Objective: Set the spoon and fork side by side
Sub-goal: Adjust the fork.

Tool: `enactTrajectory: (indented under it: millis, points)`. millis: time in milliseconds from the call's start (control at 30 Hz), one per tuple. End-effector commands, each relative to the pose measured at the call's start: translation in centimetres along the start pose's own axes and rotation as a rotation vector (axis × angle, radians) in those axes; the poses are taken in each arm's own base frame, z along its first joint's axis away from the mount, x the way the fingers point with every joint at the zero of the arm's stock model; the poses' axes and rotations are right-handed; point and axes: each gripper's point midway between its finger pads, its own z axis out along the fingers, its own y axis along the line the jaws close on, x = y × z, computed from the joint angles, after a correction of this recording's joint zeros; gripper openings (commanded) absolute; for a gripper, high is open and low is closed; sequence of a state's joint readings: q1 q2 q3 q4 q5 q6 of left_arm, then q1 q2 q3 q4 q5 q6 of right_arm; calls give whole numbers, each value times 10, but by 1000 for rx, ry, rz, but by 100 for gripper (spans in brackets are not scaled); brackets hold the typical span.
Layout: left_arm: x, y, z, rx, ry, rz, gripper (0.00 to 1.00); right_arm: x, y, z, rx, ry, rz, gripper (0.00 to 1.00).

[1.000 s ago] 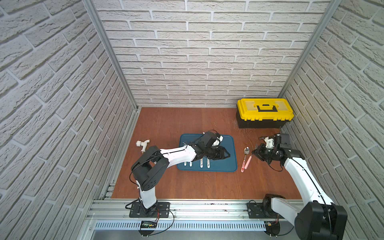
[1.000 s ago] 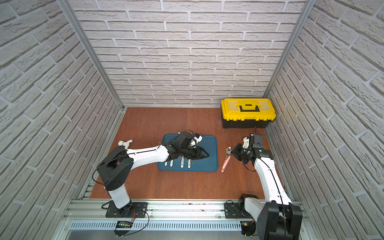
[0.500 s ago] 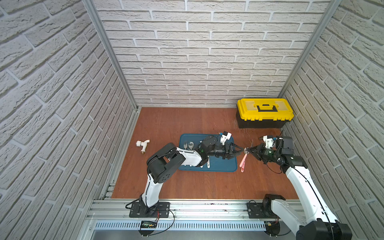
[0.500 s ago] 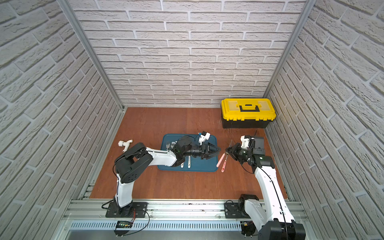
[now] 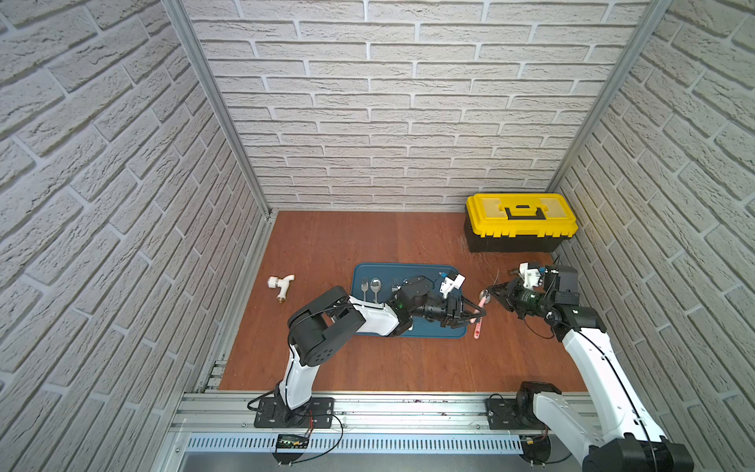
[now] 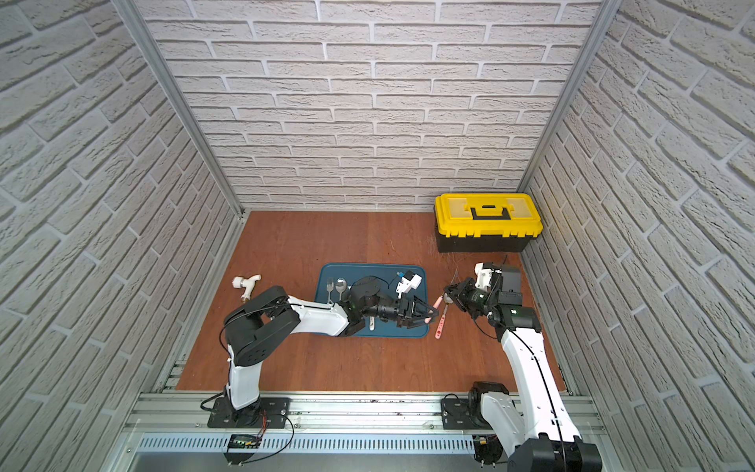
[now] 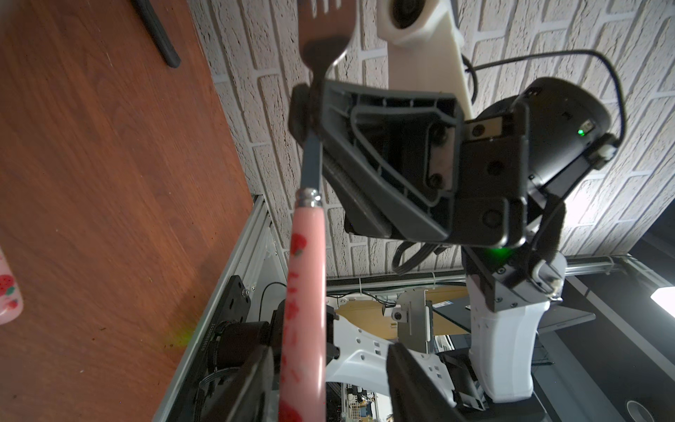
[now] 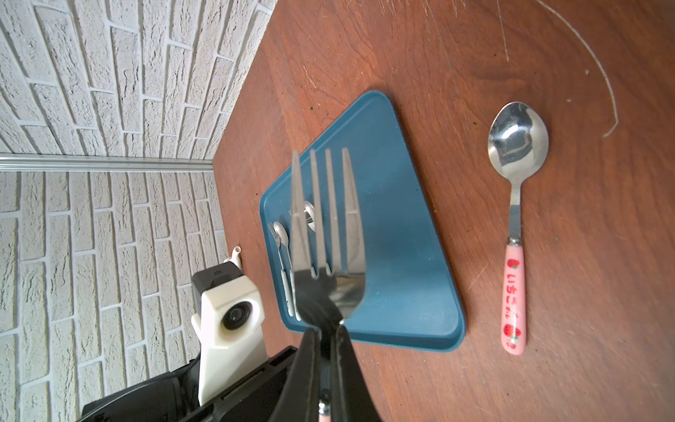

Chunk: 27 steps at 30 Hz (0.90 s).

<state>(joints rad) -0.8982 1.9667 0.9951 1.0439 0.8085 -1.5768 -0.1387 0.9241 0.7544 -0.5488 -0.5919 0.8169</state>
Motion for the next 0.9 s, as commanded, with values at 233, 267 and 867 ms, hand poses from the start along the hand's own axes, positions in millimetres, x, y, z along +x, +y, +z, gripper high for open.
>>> enactTrajectory:
  millis: [233, 267, 867]
  points:
    - [-2, -29, 11, 119, -9, 75, 38, -3, 23, -5, -74, -29, -54, 3]
    - [-2, -29, 11, 119, -11, 74, 36, -3, 22, -5, -73, -26, -51, 3]
    - [-19, -26, -3, 101, -18, 91, 32, 8, 19, -1, -81, 12, -57, 3]
